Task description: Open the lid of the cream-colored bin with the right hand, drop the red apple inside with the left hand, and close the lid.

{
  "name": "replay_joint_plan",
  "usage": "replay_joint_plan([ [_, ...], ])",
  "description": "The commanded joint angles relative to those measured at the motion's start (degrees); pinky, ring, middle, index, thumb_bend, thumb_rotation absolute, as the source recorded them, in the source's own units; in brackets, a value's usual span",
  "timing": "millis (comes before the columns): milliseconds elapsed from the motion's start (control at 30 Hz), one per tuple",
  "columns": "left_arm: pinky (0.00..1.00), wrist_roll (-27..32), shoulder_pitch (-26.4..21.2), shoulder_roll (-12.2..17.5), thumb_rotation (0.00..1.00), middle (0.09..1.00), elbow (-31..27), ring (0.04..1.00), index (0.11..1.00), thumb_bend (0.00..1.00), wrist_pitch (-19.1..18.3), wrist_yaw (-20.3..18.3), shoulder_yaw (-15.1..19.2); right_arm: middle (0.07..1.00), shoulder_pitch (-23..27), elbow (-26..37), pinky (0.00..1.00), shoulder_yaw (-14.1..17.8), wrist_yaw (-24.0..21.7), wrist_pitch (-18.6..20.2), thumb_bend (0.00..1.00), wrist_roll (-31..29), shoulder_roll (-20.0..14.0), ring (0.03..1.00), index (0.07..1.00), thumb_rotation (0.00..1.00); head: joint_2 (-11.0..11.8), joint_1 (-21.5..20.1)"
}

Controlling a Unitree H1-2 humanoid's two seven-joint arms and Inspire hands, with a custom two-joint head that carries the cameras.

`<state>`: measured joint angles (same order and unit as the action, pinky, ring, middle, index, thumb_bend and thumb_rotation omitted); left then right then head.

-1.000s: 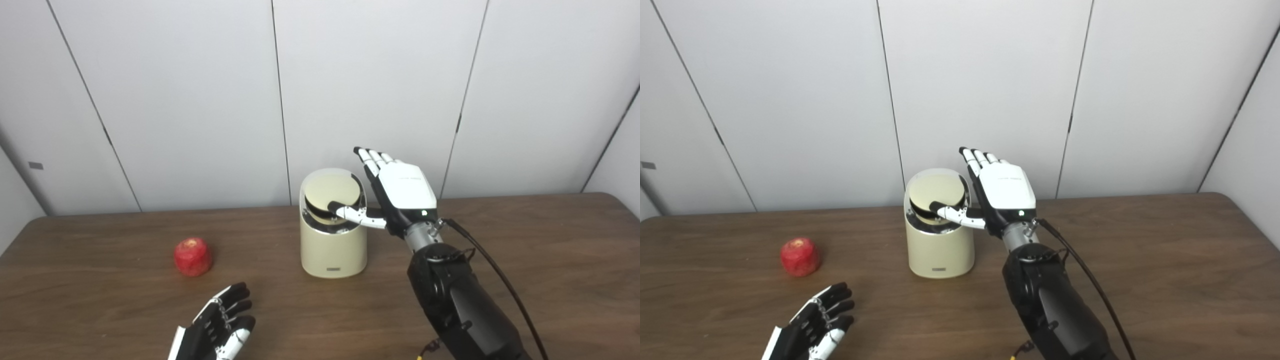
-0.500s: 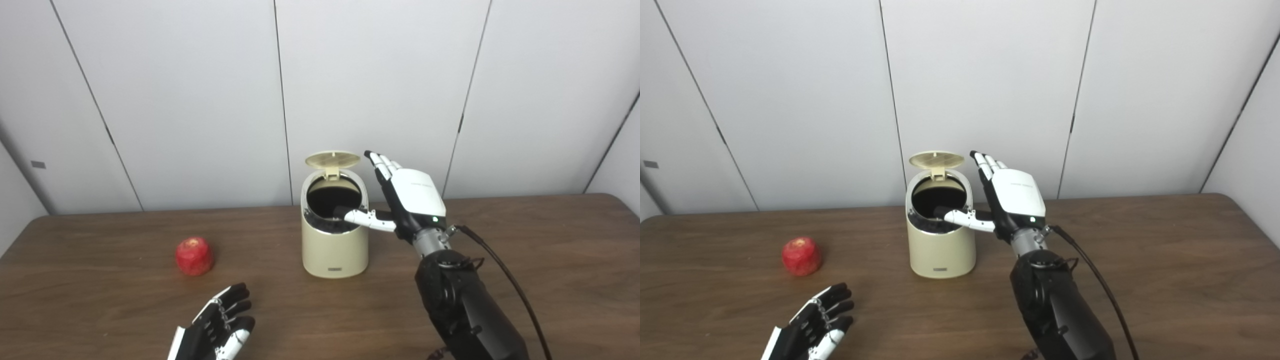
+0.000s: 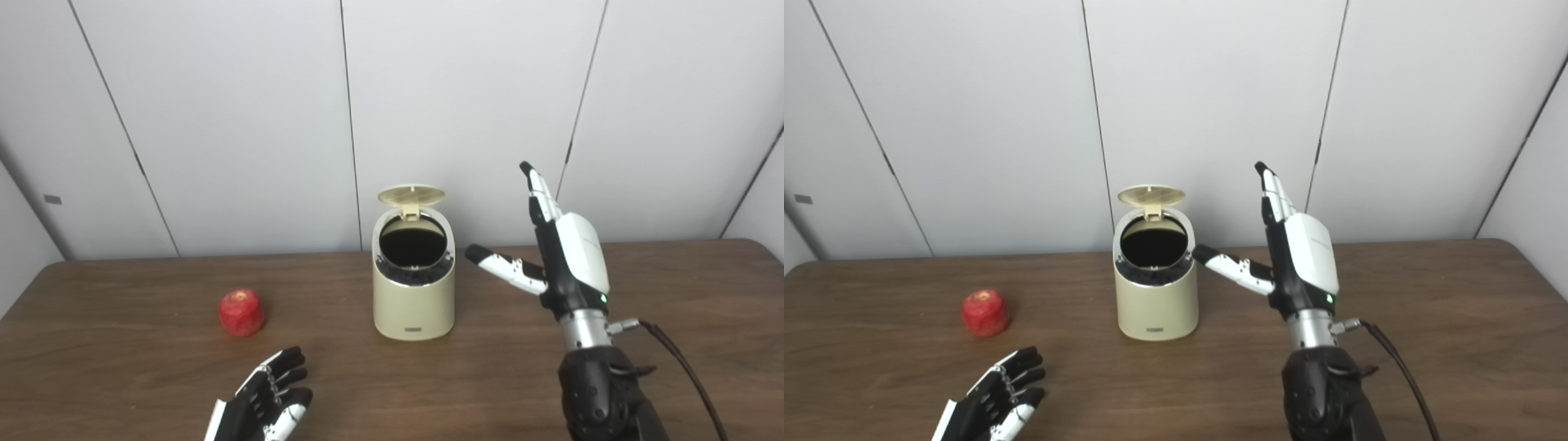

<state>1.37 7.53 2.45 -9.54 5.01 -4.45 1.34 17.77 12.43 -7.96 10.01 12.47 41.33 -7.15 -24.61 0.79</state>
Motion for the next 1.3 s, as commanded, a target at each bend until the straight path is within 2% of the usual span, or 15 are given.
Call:
replay_joint_plan([
  [0,0.66,-2.23,-1.16,0.42,0.34,0.792,-0.32,0.761,0.796,0.65,4.2,1.44,0.27,0.993,-0.97,2.15,0.82,1.09,3.41,-5.35,0.88,-1.49,-0.21,0.946,1.0,0.9,-0.07,0.06],
  [133,0.63,-7.16,-0.99,-0.79,0.24,0.751,-1.57,0.727,0.76,0.65,7.14,5.76,1.82,0.979,-7.87,4.28,0.87,2.13,5.77,-9.51,0.83,-3.18,0.0,0.949,0.993,0.94,-0.05,2.14],
  [267,0.64,-11.75,-1.33,-2.58,0.08,0.712,-5.36,0.712,0.715,0.67,7.6,10.28,3.83,0.97,-13.44,3.6,0.84,2.88,6.72,-13.68,0.84,-5.72,-0.02,0.938,0.998,0.97,-0.16,2.48],
  [433,0.6,-17.25,-3.18,-1.98,0.08,0.692,-10.1,0.683,0.698,0.76,5.57,13.63,6.95,0.967,-17.44,0.82,0.81,3.42,8.04,-18.36,0.84,-6.74,-0.57,0.92,0.993,0.96,-0.29,3.8],
  [467,0.63,-18.12,-3.97,-1.36,0.1,0.714,-10.75,0.703,0.717,0.77,5.06,13.96,7.77,0.965,-17.91,0.16,0.8,3.58,8.33,-19.33,0.83,-7.0,-0.63,0.916,0.995,0.96,-0.27,3.96],
  [567,0.62,-19.49,-6.89,0.64,0.13,0.718,-12.52,0.693,0.728,0.79,2.82,14.67,10.4,0.968,-19.11,-1.73,0.82,4.02,9.19,-21.46,0.84,-7.17,-0.68,0.921,1.0,0.96,-0.21,4.28],
  [667,0.64,-19.62,-10.07,3.19,0.14,0.741,-13.3,0.717,0.75,0.8,-0.46,14.23,12.52,0.967,-19.01,-3.5,0.86,4.41,10.25,-22.92,0.82,-6.52,-0.79,0.932,1.0,0.94,0.12,5.88],
  [767,0.67,-22.88,-13.07,6.26,0.16,0.748,-13.1,0.734,0.77,0.86,-5.75,13.57,13.81,0.965,-18.94,-4.03,0.87,4.83,9.94,-23.15,0.82,-6.33,-1.24,0.932,0.992,0.95,0.62,7.55],
  [867,0.74,-26.31,-15.75,8.75,0.25,0.741,-12.61,0.771,0.78,0.94,-14.11,11.9,13.89,0.966,-19.27,-4.4,0.87,5.49,9.57,-23.4,0.85,-6.37,-2.11,0.938,0.987,0.96,0.85,9.05],
  [900,0.72,-27.97,-16.51,9.86,0.25,0.732,-12.15,0.768,0.776,0.96,-16.14,11.41,13.5,0.965,-19.55,-4.44,0.87,5.74,9.51,-23.46,0.85,-6.27,-2.43,0.937,0.99,0.96,0.85,9.05],
  [967,0.64,-30.13,-17.86,11.9,0.26,0.734,-11.16,0.742,0.785,0.99,-19.52,9.92,12.56,0.974,-20.14,-4.65,0.88,6.4,9.3,-23.61,0.87,-6.51,-3.14,0.947,0.998,0.95,1.02,10.41],
  [1067,0.61,-30.8,-19.91,14.74,0.28,0.769,-9.56,0.74,0.819,1.0,-24.21,6.91,11.41,0.978,-20.91,-5.52,0.9,7.29,9.63,-24.0,0.87,-6.43,-4.16,0.951,1.0,0.98,1.58,12.0],
  [1133,0.6,-31.56,-21.33,16.68,0.29,0.775,-7.61,0.739,0.819,1.0,-25.68,5.46,9.96,0.981,-21.25,-6.51,0.91,7.73,9.99,-24.7,0.86,-6.81,-4.68,0.955,1.0,0.98,1.89,12.91],
  [1200,0.63,-32.53,-22.42,18.04,0.31,0.781,-6.39,0.769,0.82,1.0,-27.43,3.8,8.0,0.985,-21.43,-7.25,0.9,7.93,10.1,-25.0,0.85,-6.89,-5.02,0.959,1.0,0.97,1.95,13.34],
  [1267,0.72,-33.6,-23.27,18.99,0.33,0.821,-5.59,0.835,0.853,1.0,-29.59,1.99,5.65,0.989,-21.44,-8.01,0.9,8.04,10.27,-25.53,0.86,-6.98,-5.32,0.964,1.0,0.96,2.22,14.23],
])
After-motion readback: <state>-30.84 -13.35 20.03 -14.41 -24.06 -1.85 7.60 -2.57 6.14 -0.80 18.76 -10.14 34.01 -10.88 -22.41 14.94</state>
